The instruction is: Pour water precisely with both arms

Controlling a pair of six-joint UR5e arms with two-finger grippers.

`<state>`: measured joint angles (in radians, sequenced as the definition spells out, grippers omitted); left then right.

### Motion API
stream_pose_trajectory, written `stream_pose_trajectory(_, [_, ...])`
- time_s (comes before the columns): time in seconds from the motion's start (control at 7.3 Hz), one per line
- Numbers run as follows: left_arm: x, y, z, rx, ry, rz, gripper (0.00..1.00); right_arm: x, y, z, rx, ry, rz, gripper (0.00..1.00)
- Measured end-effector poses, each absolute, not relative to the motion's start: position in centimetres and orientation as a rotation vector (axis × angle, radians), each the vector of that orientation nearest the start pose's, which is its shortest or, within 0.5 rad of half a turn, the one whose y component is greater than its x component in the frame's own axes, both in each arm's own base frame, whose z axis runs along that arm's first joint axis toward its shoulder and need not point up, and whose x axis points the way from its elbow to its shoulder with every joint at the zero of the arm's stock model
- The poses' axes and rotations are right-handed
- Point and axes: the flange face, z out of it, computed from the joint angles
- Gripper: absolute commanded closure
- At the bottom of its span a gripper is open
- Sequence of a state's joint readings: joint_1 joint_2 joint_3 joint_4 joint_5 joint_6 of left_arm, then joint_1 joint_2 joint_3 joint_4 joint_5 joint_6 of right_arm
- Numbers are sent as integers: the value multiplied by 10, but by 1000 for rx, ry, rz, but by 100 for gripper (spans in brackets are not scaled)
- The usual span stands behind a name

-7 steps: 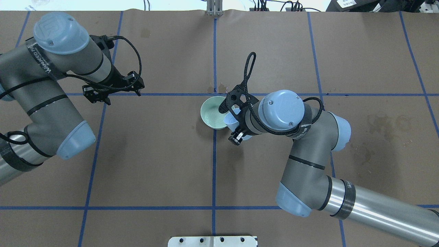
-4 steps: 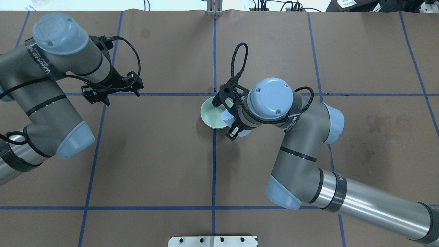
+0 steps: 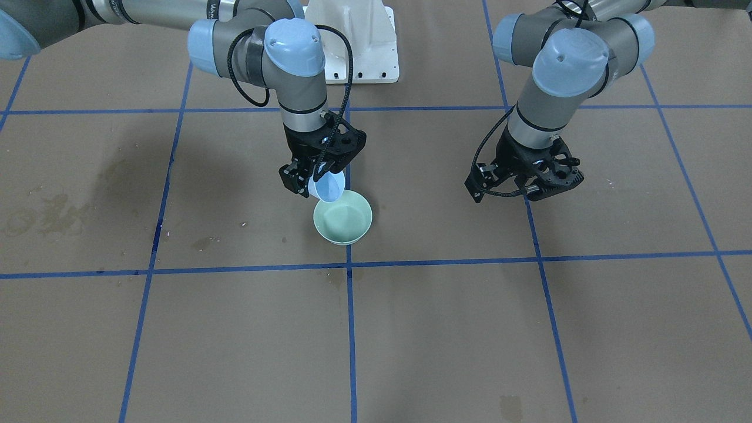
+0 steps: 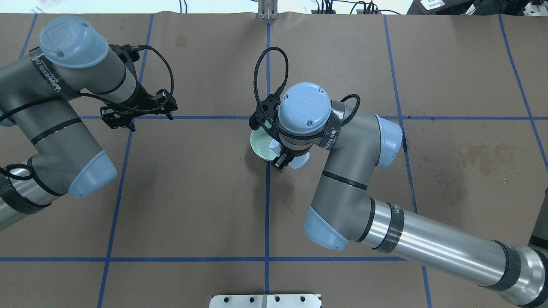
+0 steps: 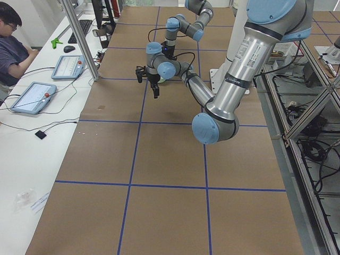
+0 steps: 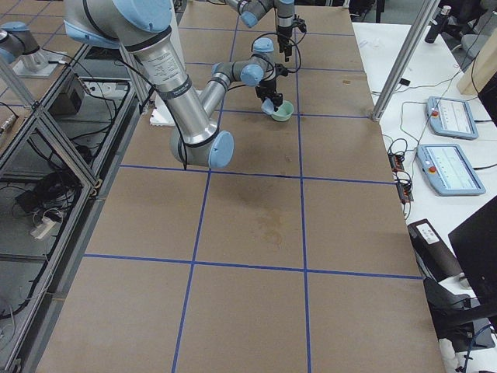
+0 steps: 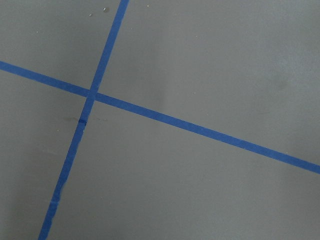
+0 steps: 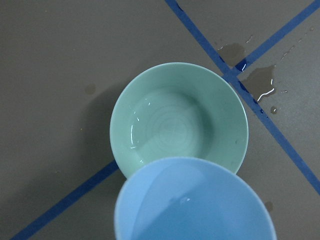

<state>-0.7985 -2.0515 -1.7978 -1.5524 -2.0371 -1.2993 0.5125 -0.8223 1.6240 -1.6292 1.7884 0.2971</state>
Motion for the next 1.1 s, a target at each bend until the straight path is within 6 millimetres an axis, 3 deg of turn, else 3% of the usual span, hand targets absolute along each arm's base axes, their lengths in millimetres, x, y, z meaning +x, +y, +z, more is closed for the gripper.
stream_pose_trajectory(0.55, [374,-511,293,-43,810,-339,0,-566,-451,182,374,-580,-857,100])
stream_pose_trajectory(1.1, [374,-511,293,-43,810,-339,0,-563,-453,183,329,-541,-897,100])
